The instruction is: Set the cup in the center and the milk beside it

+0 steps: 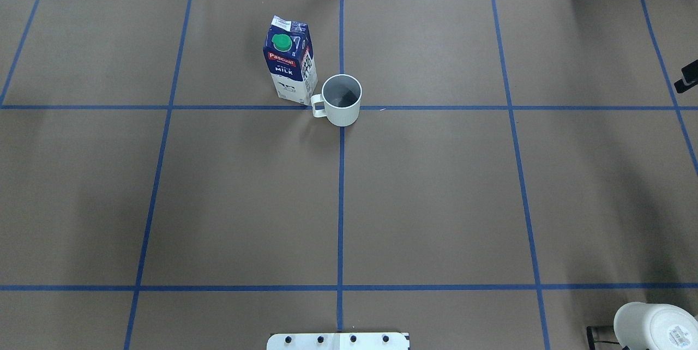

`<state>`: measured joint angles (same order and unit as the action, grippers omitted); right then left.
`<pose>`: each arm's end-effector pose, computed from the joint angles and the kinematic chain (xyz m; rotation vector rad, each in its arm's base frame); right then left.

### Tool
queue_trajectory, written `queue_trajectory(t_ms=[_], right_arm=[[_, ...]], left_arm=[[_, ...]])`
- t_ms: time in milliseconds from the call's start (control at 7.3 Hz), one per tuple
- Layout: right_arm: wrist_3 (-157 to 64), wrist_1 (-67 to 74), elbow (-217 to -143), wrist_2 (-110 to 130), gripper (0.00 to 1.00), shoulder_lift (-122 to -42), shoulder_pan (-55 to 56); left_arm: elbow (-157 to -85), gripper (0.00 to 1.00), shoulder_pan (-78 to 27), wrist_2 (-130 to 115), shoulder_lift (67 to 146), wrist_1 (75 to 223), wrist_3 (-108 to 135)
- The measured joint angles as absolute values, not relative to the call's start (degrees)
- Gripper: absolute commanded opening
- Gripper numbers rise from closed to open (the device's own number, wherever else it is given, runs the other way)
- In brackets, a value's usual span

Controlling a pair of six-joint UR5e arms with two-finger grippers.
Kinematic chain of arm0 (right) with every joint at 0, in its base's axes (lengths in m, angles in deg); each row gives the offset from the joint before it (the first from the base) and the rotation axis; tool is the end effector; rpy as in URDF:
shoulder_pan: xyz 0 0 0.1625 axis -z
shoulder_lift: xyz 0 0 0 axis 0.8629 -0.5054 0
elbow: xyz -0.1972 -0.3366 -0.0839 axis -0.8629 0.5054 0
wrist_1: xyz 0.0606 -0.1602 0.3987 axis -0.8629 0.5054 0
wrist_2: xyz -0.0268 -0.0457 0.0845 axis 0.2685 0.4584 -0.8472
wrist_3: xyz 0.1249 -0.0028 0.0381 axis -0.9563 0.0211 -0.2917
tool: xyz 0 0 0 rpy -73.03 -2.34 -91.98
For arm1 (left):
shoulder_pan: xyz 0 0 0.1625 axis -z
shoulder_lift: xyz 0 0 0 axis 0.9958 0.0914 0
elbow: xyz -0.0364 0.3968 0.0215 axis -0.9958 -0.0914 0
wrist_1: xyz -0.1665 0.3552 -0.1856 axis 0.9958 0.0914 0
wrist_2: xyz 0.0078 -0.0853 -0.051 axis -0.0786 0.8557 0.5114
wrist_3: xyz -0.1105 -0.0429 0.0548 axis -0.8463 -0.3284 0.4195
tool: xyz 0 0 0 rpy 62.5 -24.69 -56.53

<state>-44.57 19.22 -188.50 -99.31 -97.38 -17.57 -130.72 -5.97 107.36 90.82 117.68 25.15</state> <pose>-0.0780 -0.5459 0.5140 0.0519 -0.7737 -0.0630 0.0673 -0.5373 0.5260 0.0616 0.8263 0.2032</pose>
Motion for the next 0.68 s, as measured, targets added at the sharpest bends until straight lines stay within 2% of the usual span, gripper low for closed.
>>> queue_trajectory(t_ms=[685], right_arm=[[-43.3, 20.0, -189.5, -98.9, 1.0, -97.4, -13.6]], left_arm=[[-130.5, 0.98, -5.8, 108.6, 92.8, 118.0, 25.0]])
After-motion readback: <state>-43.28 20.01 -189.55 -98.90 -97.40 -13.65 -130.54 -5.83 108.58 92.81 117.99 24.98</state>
